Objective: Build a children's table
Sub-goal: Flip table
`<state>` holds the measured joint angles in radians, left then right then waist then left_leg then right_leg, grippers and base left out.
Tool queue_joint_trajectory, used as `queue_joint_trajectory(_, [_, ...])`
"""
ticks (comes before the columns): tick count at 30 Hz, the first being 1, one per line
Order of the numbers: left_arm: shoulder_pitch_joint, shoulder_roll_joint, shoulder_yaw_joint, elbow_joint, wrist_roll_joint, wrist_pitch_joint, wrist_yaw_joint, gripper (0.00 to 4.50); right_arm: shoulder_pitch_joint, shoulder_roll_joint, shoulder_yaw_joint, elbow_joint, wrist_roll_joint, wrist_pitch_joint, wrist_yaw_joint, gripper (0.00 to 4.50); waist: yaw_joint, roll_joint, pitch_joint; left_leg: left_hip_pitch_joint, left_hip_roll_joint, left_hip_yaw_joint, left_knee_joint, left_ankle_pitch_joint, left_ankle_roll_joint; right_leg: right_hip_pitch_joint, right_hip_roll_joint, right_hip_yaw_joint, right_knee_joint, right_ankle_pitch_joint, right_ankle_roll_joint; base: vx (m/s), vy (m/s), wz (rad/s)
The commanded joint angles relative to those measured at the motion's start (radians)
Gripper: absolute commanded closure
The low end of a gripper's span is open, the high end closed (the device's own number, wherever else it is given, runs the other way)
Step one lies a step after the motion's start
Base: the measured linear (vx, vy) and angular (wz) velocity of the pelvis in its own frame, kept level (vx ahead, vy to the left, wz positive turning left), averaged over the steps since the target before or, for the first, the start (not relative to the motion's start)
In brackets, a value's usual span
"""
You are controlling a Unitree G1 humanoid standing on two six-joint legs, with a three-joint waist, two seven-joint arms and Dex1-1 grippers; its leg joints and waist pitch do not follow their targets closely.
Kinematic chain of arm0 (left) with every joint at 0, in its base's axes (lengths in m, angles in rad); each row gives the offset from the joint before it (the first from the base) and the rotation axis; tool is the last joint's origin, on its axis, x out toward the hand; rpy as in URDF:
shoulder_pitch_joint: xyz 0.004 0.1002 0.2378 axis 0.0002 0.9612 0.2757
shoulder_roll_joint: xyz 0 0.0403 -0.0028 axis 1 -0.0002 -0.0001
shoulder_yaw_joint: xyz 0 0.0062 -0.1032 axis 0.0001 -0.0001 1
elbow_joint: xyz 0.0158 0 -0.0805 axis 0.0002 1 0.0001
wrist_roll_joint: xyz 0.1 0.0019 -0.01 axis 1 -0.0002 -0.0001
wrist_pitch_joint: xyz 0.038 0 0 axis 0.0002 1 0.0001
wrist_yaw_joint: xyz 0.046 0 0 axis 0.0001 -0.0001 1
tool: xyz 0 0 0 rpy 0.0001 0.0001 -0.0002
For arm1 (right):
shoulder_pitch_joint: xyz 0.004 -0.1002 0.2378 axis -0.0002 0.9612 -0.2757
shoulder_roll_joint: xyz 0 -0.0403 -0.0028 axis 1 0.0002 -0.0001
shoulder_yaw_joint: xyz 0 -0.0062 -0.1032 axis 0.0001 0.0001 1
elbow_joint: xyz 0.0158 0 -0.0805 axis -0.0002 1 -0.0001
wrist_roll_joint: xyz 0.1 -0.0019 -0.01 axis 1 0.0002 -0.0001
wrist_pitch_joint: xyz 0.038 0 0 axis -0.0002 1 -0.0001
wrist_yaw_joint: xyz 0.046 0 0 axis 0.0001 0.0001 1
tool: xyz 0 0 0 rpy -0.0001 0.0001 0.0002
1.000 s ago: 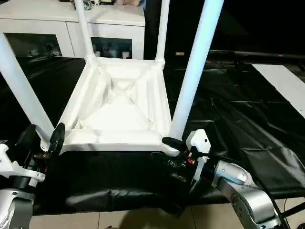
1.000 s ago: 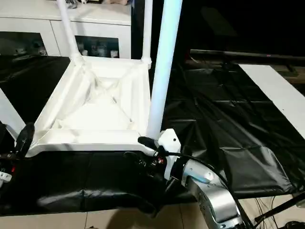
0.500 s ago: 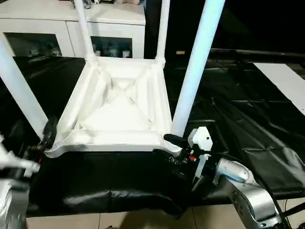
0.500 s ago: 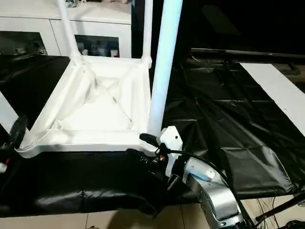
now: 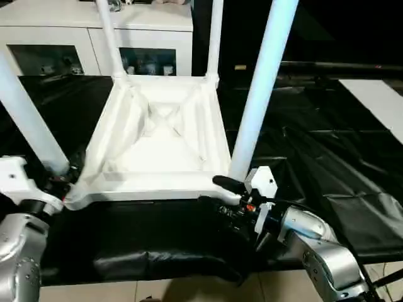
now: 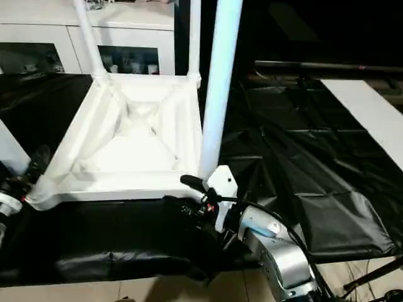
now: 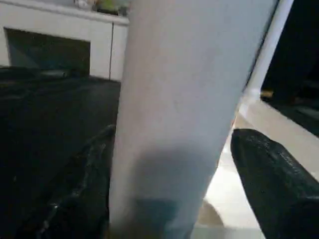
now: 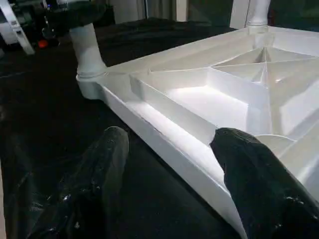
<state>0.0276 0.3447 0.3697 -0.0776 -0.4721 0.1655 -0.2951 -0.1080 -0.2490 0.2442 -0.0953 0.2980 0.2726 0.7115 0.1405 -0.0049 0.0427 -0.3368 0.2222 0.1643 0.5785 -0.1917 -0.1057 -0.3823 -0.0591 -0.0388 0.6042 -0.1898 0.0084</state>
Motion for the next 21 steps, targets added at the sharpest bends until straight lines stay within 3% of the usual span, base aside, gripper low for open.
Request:
queue_joint_trajectory(1, [0.003,-0.012,-0.035,-0.021,0.015,0.04,0.028,0.95,0.003,0.002,-0.008,0.007,-0.013,-0.008,-0.007,1.47,-0.008,0.02,-0.043,0.001,0.003,-0.002,-0.078,-0.371,-0.035,0.021,-0.052,0.034,-0.078,-0.303,-0.126,0.0,0.0,0.0])
queue_joint_trajectory(8, [0.005,-0.026,-0.039,-0.041,0.046,0.103,0.097,1.65,-0.012,0.023,-0.001,0.027,-0.01,-0.007,-0.017,1.47,-0.011,0.023,-0.04,-0.001,0.001,-0.006,-0.08,-0.382,-0.035,0.015,-0.053,0.034,-0.086,-0.382,-0.094,0.0,0.0,0.0])
queue_joint_trajectory(12, [-0.007,-0.052,-0.029,-0.064,0.038,0.154,0.164,2.06,-0.009,0.039,-0.009,0.043,-0.007,-0.002,-0.041,1.47,-0.011,0.018,-0.042,-0.002,0.002,-0.005,-0.078,-0.368,-0.035,0.015,-0.051,0.034,-0.082,-0.344,-0.103,0.0,0.0,0.0])
queue_joint_trajectory(14, [-0.012,-0.072,-0.024,-0.073,0.024,0.164,0.184,2.16,-0.007,0.047,-0.013,0.051,-0.008,0.002,-0.054,1.47,-0.01,0.021,-0.042,-0.003,0.001,-0.006,-0.079,-0.361,-0.033,0.015,-0.051,0.034,-0.082,-0.338,-0.107,0.0,0.0,0.0])
queue_joint_trajectory(21, [-0.023,-0.171,-0.008,-0.082,-0.058,0.173,0.225,2.23,0.004,0.089,-0.025,0.073,-0.003,0.024,-0.089,1.47,-0.009,0.01,-0.043,-0.011,0.001,-0.003,-0.078,-0.331,-0.024,0.016,-0.054,0.034,-0.086,-0.373,-0.087,0.0,0.0,0.0])
